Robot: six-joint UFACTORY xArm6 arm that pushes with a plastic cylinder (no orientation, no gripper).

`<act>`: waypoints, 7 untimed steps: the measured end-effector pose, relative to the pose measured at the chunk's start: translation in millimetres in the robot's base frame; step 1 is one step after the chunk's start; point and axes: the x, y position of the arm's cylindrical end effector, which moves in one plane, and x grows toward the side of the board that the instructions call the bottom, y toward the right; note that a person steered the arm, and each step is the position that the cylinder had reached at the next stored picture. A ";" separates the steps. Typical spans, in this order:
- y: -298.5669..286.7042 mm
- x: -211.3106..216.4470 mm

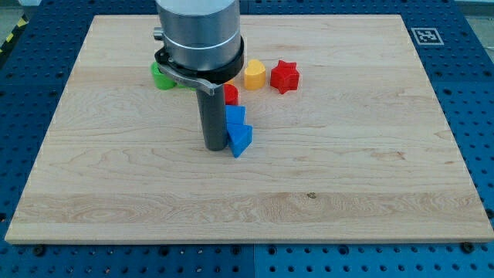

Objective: Move your arm towards the blue cube

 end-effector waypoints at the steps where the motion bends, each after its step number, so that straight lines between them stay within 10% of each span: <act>1: -32.7 11.4; 7: 60.2 49.4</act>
